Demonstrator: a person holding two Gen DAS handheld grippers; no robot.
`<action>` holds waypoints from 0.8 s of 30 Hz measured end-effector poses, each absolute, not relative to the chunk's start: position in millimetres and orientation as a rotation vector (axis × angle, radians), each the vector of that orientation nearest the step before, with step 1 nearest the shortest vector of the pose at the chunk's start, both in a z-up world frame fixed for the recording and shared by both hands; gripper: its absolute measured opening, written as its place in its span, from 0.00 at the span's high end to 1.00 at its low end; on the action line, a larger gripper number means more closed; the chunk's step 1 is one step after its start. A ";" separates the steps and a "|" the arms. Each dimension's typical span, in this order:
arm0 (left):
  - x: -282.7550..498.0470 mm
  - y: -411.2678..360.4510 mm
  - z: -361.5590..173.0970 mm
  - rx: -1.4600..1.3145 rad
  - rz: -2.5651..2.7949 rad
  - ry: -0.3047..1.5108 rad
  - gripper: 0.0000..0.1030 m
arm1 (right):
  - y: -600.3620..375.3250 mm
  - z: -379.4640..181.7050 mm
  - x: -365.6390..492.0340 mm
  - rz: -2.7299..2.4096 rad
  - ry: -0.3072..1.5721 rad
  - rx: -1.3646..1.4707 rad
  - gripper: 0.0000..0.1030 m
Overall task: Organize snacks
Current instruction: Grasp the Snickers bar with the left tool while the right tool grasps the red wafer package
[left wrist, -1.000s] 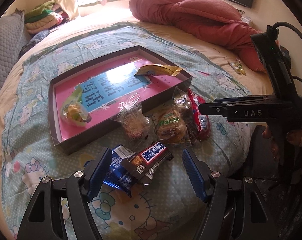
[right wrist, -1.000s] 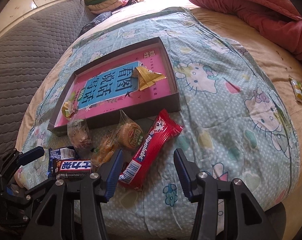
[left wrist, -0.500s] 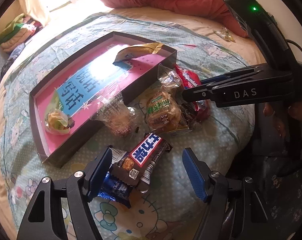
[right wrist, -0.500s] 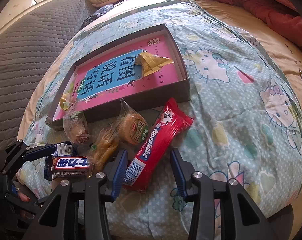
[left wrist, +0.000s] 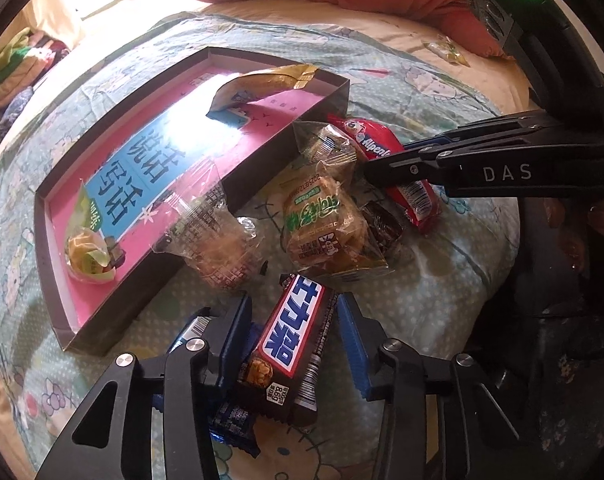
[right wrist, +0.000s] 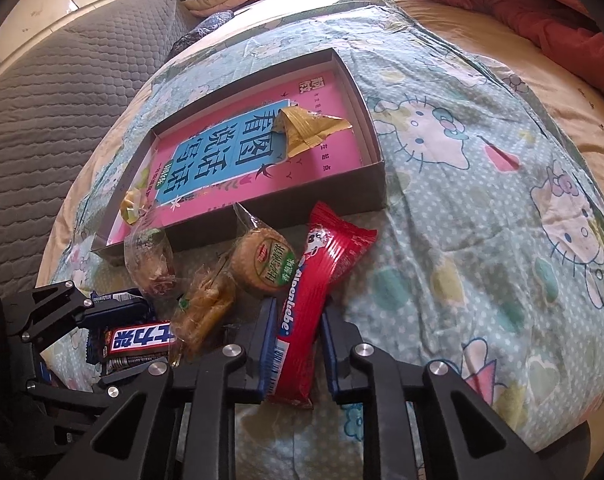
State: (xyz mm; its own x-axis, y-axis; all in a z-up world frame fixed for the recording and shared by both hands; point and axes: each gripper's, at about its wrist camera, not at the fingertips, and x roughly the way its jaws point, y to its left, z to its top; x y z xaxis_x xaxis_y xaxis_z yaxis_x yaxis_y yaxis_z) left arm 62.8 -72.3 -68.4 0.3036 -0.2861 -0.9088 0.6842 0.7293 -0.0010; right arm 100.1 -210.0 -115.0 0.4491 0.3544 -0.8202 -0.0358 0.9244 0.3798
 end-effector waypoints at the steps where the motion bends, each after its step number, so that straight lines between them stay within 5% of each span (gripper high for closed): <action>1: 63.5 -72.6 -69.2 0.422 -0.675 1.090 0.59 | -211.8 -114.2 99.7 0.240 1.077 0.324 0.81; 24: 59.2 -64.9 -68.9 0.272 -0.638 1.112 0.71 | -227.8 -118.2 99.5 0.206 1.065 0.334 0.81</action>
State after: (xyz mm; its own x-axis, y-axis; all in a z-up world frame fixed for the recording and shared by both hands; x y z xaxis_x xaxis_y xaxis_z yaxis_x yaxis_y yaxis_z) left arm 59.2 -64.9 -68.9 0.2891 -0.3399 -0.8949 0.6014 0.7918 -0.1064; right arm 99.5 -227.8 -118.2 0.4725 0.3238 -0.8197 -0.0050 0.9310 0.3649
